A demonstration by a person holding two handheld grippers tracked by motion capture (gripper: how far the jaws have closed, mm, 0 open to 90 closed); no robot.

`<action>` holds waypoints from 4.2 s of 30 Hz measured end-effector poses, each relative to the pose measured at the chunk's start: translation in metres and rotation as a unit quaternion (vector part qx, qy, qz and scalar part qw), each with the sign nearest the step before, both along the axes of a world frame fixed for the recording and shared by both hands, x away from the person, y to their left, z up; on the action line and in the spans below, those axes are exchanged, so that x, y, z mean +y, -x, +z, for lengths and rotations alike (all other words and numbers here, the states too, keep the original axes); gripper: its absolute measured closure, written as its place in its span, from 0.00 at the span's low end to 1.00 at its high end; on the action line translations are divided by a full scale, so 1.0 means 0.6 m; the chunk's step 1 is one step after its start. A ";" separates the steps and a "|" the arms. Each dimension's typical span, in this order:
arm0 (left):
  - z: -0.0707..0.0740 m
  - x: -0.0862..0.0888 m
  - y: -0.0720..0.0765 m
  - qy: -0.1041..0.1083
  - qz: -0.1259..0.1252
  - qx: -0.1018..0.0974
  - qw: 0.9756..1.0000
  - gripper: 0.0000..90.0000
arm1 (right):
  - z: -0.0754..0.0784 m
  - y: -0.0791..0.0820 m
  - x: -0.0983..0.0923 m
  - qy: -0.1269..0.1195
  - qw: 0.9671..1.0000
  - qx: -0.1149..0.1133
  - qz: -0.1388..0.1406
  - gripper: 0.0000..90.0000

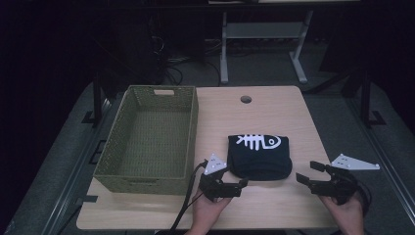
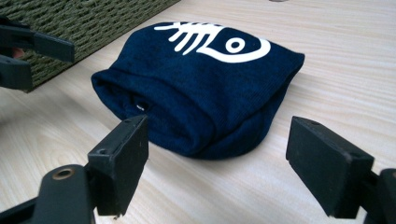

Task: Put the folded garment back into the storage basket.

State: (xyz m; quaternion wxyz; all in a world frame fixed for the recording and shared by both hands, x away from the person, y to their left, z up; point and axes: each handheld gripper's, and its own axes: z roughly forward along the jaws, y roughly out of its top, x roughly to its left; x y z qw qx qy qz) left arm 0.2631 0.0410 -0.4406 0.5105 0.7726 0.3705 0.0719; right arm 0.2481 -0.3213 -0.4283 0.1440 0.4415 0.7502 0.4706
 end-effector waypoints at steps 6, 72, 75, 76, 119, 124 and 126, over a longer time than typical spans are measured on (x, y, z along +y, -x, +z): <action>0.011 -0.005 -0.014 0.001 0.005 -0.001 1.000 0.21 | 0.015 -0.023 -0.002 -0.009 1.000 0.002 0.004 0.23; -0.056 -0.041 -0.159 0.008 0.123 0.138 0.983 0.56 | -0.079 -0.161 0.050 -0.006 0.991 0.127 -0.040 0.66; -0.055 -0.045 -0.158 0.009 0.115 0.138 0.984 0.69 | -0.078 -0.159 0.053 0.000 0.992 0.120 -0.031 0.73; -0.054 -0.045 -0.158 0.010 0.113 0.138 0.984 0.71 | -0.078 -0.158 0.052 -0.001 0.992 0.119 -0.028 0.75; 0.124 -0.027 -0.150 0.030 0.047 0.055 0.997 0.77 | 0.075 -0.123 0.049 -0.053 0.997 0.052 -0.020 0.81; 0.145 -0.016 -0.153 0.025 0.036 0.049 0.998 0.77 | 0.090 -0.132 0.050 -0.077 0.995 0.056 -0.004 0.81; 0.153 -0.011 -0.155 0.026 0.036 0.048 0.998 0.77 | 0.098 -0.134 0.053 -0.078 0.995 0.054 -0.003 0.81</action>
